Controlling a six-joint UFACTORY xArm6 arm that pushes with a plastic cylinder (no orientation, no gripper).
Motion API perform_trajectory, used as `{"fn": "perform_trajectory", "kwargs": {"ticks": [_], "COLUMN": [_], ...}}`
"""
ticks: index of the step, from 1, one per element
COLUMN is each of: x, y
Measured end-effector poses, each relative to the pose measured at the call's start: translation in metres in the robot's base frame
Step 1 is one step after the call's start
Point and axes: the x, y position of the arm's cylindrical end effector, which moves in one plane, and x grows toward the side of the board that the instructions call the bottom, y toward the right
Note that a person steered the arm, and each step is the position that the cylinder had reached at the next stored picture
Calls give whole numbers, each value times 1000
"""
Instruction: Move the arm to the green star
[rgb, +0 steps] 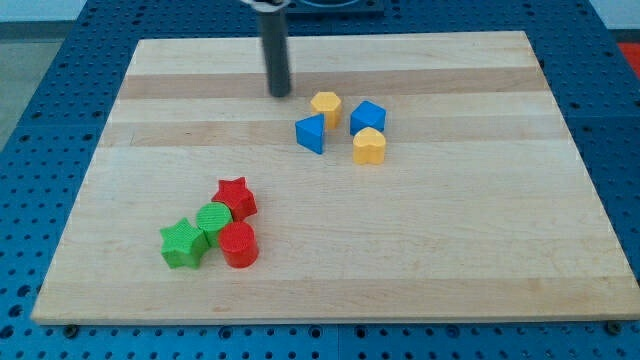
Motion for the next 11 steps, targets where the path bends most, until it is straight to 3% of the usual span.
{"fn": "perform_trajectory", "kwargs": {"ticks": [1, 7, 8, 11], "x": [23, 262, 287, 283], "y": [-46, -125, -118, -49]}}
